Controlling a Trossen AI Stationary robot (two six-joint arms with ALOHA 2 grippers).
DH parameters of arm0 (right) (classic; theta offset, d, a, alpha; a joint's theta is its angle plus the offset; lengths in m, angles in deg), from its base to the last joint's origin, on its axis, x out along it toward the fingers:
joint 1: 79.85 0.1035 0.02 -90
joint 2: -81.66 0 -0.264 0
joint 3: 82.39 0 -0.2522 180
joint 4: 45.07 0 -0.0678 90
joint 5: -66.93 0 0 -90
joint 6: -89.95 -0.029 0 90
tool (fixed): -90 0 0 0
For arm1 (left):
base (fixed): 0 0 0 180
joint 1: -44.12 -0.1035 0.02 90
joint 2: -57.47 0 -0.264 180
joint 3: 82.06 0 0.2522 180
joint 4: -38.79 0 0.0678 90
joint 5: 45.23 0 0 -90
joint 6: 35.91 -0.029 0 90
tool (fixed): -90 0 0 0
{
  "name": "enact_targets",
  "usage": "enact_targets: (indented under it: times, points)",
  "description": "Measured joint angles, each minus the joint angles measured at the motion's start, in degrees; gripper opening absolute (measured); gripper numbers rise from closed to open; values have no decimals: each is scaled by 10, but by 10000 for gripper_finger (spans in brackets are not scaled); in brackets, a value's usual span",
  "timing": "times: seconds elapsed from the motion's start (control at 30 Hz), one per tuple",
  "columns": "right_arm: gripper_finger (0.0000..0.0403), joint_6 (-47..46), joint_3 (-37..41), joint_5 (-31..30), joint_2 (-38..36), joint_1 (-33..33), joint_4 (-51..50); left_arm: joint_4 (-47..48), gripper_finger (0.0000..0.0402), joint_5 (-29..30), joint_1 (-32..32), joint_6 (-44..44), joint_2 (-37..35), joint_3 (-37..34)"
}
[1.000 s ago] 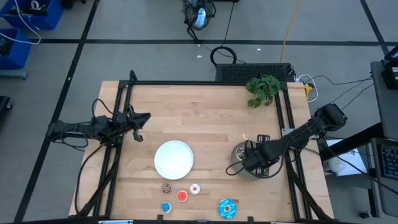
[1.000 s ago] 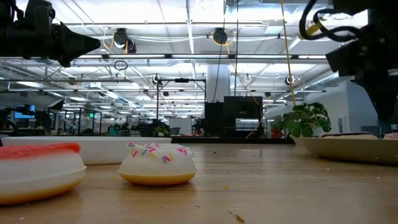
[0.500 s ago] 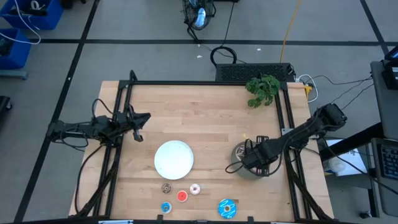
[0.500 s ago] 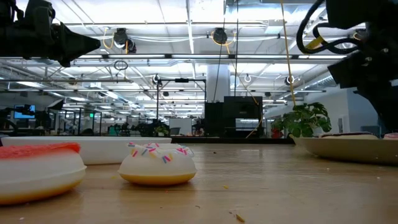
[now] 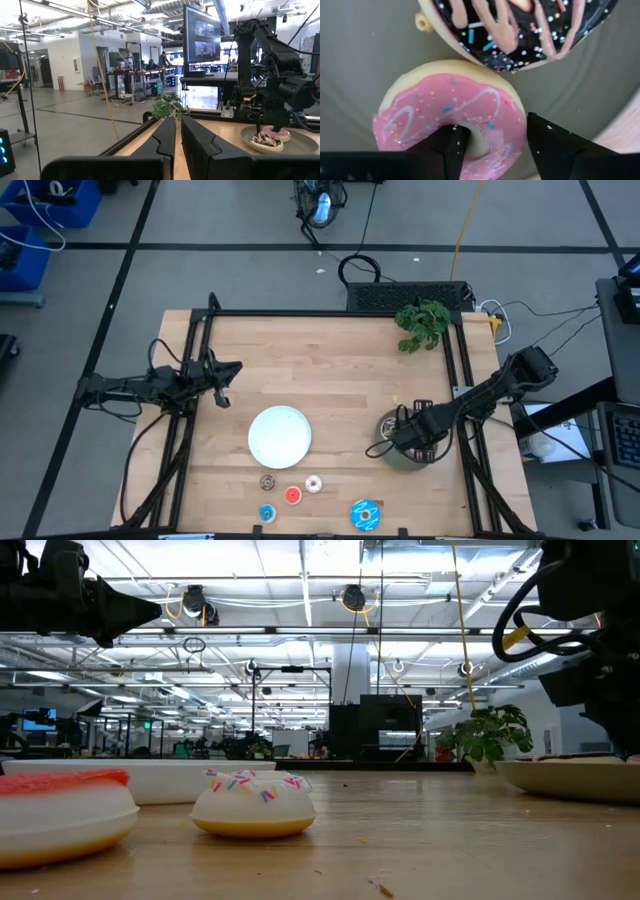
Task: Pick & Place donuts
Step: Put the large pink donut on the gray plate
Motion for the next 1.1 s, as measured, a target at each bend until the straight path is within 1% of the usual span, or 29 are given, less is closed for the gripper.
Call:
enact_targets:
  times: [0.1,0.23,0.33,0.4,0.5,0.63,0.77,0.93,1.1]
  points:
    - [141,0,0,-1,0,0,0,0,37,0,0,0,0,0]
    - [80,0,0,1,0,0,0,0,37,0,0,0,0,0]
    - [36,0,0,14,0,0,-1,0,37,0,0,0,0,0]
    - [15,0,0,22,0,0,-2,0,37,0,0,-2,0,0]
    - [11,6,-7,43,0,-5,-27,0,37,0,0,-2,0,0]
    - [22,5,-33,42,0,-14,-61,0,37,0,0,-2,0,0]
    - [12,19,-54,39,0,-25,-81,0,37,0,0,-2,0,0]
    - [9,38,-51,14,0,-51,-99,0,37,0,0,-1,0,0]
    - [15,52,-42,11,0,-74,-90,0,37,0,0,-1,0,0]
